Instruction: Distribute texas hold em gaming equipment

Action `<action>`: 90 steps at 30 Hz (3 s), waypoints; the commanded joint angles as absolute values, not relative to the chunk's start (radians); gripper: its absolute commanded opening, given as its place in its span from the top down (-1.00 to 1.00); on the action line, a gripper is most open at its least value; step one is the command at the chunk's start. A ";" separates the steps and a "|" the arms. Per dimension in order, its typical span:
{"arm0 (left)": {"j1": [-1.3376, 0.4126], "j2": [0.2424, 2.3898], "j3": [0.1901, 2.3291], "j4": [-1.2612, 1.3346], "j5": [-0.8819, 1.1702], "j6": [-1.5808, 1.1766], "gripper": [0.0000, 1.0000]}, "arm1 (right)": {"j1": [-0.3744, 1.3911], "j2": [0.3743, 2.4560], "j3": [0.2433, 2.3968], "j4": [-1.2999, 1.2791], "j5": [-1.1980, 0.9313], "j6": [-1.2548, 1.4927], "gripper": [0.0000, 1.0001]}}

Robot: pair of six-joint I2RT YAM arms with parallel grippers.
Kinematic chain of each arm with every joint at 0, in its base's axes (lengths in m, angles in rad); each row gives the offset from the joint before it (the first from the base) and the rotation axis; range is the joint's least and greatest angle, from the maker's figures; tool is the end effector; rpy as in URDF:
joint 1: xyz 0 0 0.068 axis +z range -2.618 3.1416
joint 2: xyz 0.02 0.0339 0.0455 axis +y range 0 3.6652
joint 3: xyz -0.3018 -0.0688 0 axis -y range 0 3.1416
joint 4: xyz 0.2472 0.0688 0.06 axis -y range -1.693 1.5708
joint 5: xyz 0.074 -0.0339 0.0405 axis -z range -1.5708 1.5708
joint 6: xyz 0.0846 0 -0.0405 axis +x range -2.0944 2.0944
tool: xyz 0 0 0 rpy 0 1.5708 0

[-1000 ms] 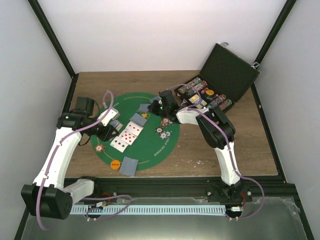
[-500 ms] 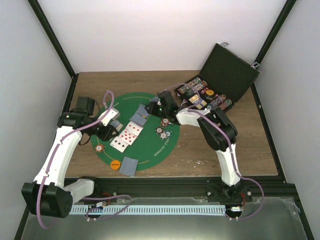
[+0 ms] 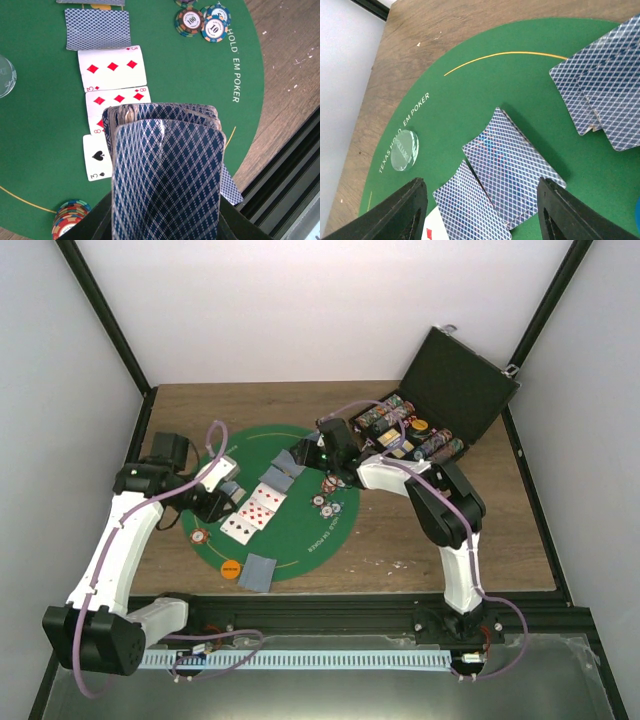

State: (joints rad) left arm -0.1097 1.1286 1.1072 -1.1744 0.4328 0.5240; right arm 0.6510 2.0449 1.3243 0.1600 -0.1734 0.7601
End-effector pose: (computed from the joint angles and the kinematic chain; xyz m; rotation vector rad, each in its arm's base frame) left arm 0.1895 -0.0566 0.3006 0.9313 2.4852 -0.4670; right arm 0.4019 0.3245 0.1803 0.0150 2.2965 0.9743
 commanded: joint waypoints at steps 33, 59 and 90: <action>-0.903 1.659 1.089 -0.738 0.320 0.522 0.42 | 0.358 1.375 1.069 -0.149 -0.330 0.266 -0.25; -0.896 1.705 1.119 -0.736 0.271 0.632 -0.89 | 0.356 1.323 1.074 -0.185 -0.294 0.215 -0.46; 0.059 1.216 0.531 0.411 0.005 0.062 -0.99 | -0.109 1.051 0.195 0.927 -0.112 0.094 -1.00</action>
